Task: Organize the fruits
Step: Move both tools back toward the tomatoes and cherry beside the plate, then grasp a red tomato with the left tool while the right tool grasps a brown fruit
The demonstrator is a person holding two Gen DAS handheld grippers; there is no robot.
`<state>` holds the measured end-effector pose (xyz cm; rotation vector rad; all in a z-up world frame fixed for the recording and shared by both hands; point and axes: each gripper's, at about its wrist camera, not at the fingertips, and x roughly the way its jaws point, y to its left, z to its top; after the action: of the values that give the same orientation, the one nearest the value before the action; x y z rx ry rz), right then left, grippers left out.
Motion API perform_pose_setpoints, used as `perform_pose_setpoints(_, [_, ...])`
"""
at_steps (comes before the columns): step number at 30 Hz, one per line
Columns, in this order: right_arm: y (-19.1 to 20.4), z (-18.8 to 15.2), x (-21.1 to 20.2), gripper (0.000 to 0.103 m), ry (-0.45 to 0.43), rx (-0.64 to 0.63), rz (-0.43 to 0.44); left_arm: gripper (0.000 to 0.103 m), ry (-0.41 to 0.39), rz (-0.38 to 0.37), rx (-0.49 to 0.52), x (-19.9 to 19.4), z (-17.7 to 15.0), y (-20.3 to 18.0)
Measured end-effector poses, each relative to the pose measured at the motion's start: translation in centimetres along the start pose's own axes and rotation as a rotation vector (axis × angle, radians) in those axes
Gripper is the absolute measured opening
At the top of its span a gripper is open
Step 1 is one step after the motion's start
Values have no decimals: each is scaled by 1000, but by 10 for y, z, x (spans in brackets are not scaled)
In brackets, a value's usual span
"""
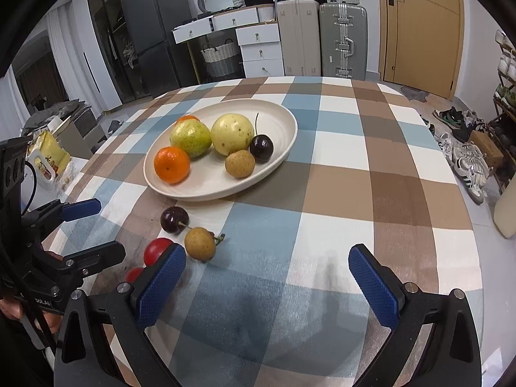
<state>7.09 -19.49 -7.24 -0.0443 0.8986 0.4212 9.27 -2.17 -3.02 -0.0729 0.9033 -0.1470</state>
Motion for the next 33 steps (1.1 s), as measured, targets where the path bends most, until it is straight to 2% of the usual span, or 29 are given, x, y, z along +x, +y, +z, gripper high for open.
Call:
perform_pose_setpoints(11, [0, -12, -2, 103, 22, -2, -10, 102, 42, -65, 18, 2, -14, -21])
perform_pose_setpoints(22, [-4, -14, -1, 103, 32, 10, -24, 102, 73, -51, 31, 19, -18, -30])
perform_pose_setpoints(27, [-4, -14, 1, 103, 34, 13, -21, 90, 70, -56, 82, 19, -19, -36])
perform_pose_setpoints(29, [-4, -14, 2, 103, 37, 12, -21, 78, 66, -69, 107, 17, -19, -40])
perform_pose_setpoints(30, [-4, -14, 2, 103, 37, 11, -20, 75, 65, -73, 113, 16, -20, -41])
perform_pose_setpoints(32, [-4, -13, 2, 103, 37, 10, -20, 56, 58, -101, 135, 13, -21, -44])
perform_pose_setpoints(33, [-4, -13, 3, 103, 38, 10, -19, 53, 56, -119, 144, 11, -22, -45])
